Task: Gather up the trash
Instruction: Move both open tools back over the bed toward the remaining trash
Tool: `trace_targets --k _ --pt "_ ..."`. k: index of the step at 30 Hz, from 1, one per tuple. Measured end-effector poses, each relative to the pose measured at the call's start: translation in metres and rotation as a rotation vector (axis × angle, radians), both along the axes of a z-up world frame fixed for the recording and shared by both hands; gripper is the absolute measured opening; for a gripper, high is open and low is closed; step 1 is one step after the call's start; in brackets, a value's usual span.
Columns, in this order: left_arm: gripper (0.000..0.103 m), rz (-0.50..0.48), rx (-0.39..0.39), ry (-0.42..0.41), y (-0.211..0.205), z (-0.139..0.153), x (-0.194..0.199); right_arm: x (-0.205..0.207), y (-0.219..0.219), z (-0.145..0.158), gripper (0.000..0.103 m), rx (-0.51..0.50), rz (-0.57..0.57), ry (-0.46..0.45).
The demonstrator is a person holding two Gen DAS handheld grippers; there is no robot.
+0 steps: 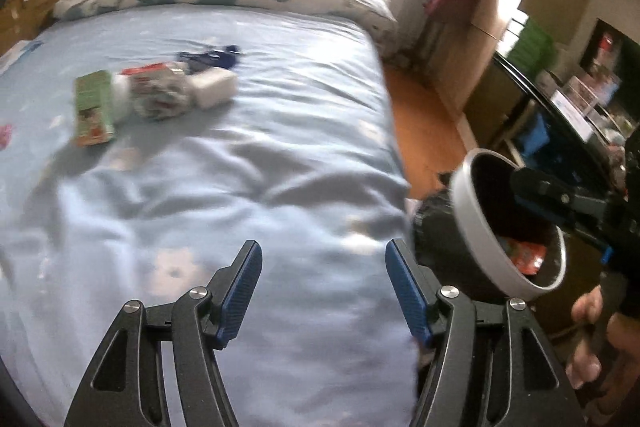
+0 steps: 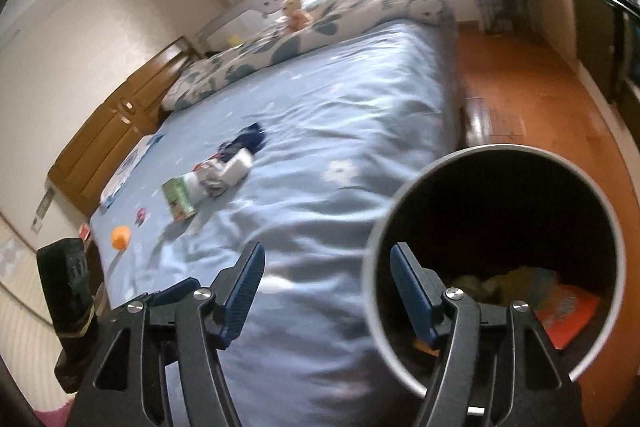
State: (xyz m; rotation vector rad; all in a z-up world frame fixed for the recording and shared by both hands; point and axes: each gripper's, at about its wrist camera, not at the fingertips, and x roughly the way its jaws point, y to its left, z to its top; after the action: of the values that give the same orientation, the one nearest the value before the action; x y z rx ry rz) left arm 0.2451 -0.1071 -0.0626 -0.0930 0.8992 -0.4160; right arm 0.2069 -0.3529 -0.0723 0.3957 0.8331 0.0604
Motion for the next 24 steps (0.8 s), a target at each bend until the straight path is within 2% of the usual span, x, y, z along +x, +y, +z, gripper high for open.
trace_targets --k 8,17,24 --pt "0.064 0.15 -0.021 0.016 0.058 -0.004 0.005 0.032 0.053 -0.011 0.069 0.003 0.093 0.011" --pt "0.064 0.246 -0.005 0.037 0.099 -0.013 0.018 0.068 0.097 -0.031 0.069 -0.019 0.165 0.027" --pt "0.064 0.31 0.018 0.056 0.123 -0.02 0.041 0.1 0.127 -0.041 0.069 -0.053 0.24 0.004"
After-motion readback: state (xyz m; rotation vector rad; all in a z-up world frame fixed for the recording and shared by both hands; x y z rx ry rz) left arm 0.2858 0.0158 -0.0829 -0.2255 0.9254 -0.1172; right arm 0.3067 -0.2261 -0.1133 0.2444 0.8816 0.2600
